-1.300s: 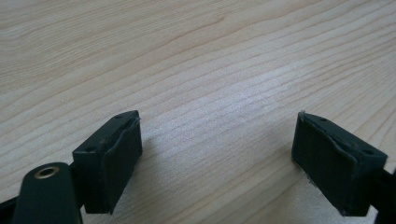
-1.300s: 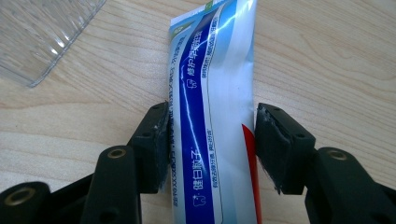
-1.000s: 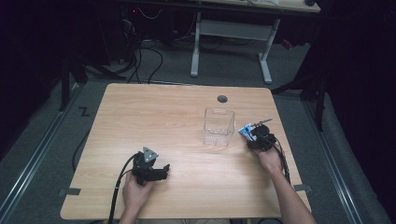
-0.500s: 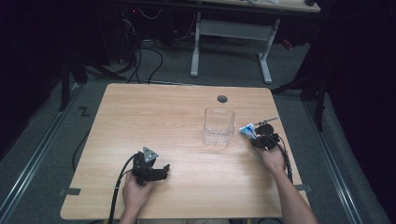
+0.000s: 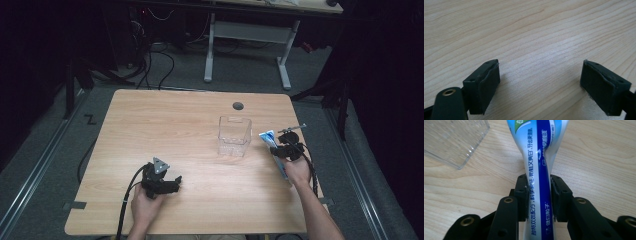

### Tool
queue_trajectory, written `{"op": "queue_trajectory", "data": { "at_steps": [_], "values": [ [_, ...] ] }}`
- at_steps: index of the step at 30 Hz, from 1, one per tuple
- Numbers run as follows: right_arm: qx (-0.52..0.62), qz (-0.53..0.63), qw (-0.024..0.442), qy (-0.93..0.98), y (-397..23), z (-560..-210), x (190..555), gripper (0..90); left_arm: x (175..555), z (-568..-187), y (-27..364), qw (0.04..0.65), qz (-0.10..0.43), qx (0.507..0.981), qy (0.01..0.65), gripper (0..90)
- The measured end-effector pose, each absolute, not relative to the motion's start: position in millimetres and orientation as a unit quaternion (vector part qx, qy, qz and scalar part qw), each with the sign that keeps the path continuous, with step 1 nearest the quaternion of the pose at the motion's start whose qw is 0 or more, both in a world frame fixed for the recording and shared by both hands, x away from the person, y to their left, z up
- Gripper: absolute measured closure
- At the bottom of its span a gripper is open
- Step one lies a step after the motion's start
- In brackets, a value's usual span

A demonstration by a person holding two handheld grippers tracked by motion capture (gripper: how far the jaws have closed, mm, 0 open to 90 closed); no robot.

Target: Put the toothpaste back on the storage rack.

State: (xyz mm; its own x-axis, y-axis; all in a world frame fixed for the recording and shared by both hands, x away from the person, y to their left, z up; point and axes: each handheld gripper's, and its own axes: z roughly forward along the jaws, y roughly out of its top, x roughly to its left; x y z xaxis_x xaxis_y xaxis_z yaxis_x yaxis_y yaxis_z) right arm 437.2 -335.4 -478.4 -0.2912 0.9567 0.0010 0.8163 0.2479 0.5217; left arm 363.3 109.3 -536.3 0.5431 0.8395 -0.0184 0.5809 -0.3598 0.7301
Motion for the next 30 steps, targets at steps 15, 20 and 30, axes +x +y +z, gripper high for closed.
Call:
{"op": "queue_trajectory", "data": {
  "at_steps": [15,20,30],
  "values": [
    [0.562,0.256,0.142,0.774,-343,-462,425,71.7,363,-536,109,0.354,0.183,0.804,0.442,16.6],
    [0.559,0.27,0.143,0.771,-345,-456,421,71.5,363,-536,109,0.354,0.183,0.804,0.442,16.6],
    [0.54,0.292,0.145,0.776,-338,-446,408,71.5,363,-536,109,0.354,0.183,0.804,0.442,16.6]
  ]
}}
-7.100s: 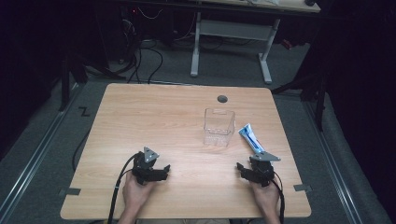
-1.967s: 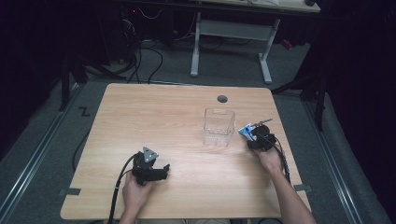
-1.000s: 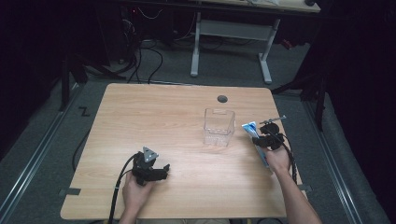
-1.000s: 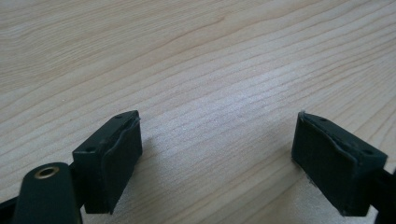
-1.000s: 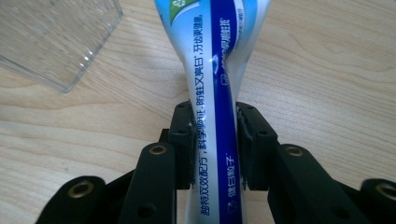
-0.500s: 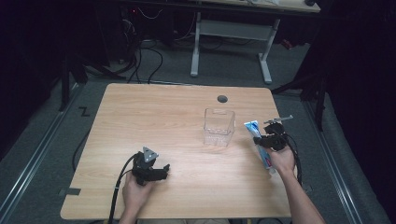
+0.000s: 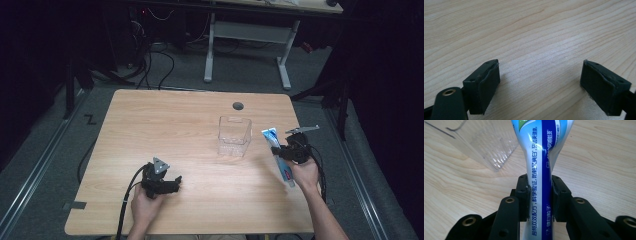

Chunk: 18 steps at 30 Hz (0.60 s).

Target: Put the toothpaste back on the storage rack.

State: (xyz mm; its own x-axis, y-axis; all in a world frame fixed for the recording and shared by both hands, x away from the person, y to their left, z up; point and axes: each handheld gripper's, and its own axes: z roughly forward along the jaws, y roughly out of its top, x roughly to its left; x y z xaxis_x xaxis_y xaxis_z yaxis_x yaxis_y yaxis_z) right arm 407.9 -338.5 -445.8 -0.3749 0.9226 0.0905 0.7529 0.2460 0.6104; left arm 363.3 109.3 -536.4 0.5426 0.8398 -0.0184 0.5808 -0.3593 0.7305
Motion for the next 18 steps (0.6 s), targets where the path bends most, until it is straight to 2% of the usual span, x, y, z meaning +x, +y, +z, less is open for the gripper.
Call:
{"op": "queue_trajectory", "data": {
  "at_steps": [18],
  "values": [
    [0.51,0.322,0.148,0.784,-324,-433,393,71.4,363,-536,109,0.354,0.183,0.804,0.442,16.6]
  ]
}}
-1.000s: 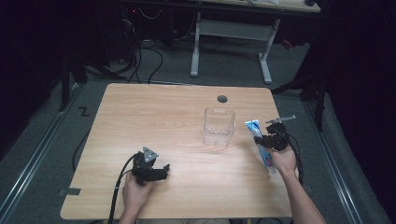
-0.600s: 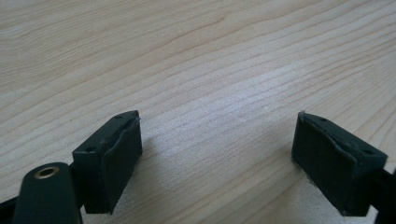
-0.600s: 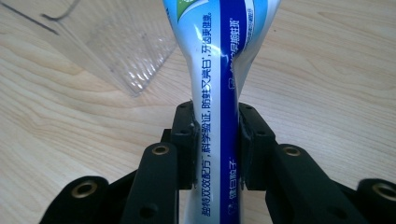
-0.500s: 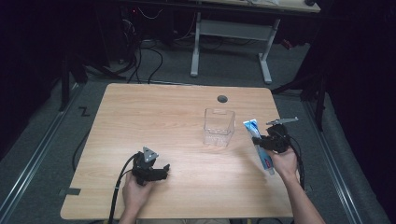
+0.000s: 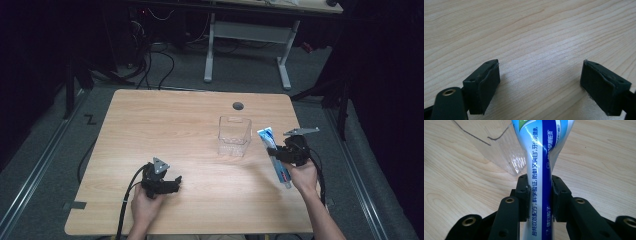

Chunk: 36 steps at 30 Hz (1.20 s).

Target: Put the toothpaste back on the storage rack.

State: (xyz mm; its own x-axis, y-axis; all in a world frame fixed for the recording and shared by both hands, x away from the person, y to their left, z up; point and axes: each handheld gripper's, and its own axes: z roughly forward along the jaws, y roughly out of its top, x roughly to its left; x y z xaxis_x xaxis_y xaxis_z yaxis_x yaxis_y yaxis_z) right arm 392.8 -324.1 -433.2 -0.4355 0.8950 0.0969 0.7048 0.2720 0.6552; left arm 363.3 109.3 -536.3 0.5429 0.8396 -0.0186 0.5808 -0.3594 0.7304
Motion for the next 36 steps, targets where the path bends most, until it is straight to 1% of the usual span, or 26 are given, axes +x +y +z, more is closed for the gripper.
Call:
{"op": "queue_trajectory", "data": {
  "at_steps": [11,36],
  "values": [
    [0.486,0.341,0.151,0.791,-313,-423,383,71.4,363,-536,109,0.354,0.183,0.804,0.442,16.6],
    [0.442,0.378,0.147,0.8,-285,-393,384,71.2,363,-536,109,0.353,0.183,0.804,0.442,16.6]
  ]
}}
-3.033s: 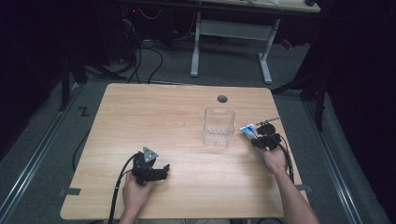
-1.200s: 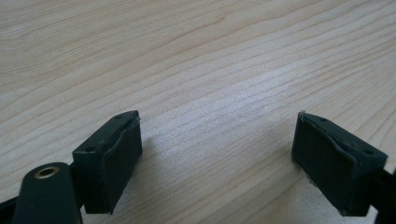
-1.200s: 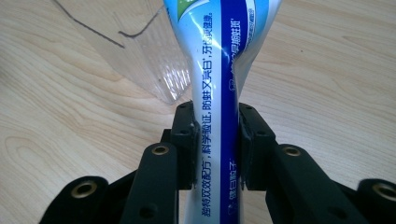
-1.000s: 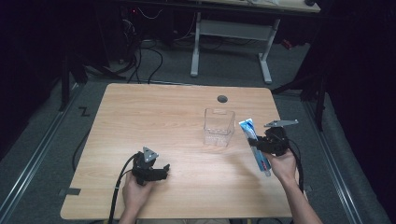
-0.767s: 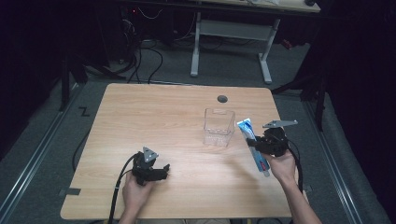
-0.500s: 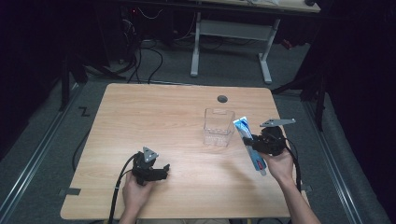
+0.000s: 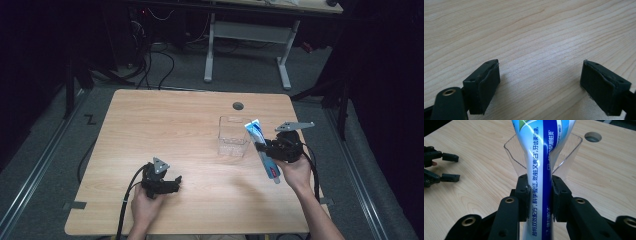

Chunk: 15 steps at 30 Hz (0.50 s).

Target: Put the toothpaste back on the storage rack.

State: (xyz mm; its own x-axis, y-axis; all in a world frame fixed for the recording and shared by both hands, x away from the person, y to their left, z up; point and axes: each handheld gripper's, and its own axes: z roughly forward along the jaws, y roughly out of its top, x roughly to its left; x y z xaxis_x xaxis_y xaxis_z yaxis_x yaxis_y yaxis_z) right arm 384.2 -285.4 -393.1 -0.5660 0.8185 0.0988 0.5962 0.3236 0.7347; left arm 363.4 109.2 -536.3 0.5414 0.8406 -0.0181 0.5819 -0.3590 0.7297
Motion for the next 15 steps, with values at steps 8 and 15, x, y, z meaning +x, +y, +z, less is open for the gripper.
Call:
{"op": "queue_trajectory", "data": {
  "at_steps": [8,15],
  "values": [
    [0.43,0.386,0.148,0.803,-277,-378,392,71.2,363,-536,109,0.353,0.183,0.804,0.442,16.6],
    [0.418,0.397,0.147,0.804,-269,-366,400,71.3,363,-536,109,0.353,0.183,0.804,0.442,16.6]
  ]
}}
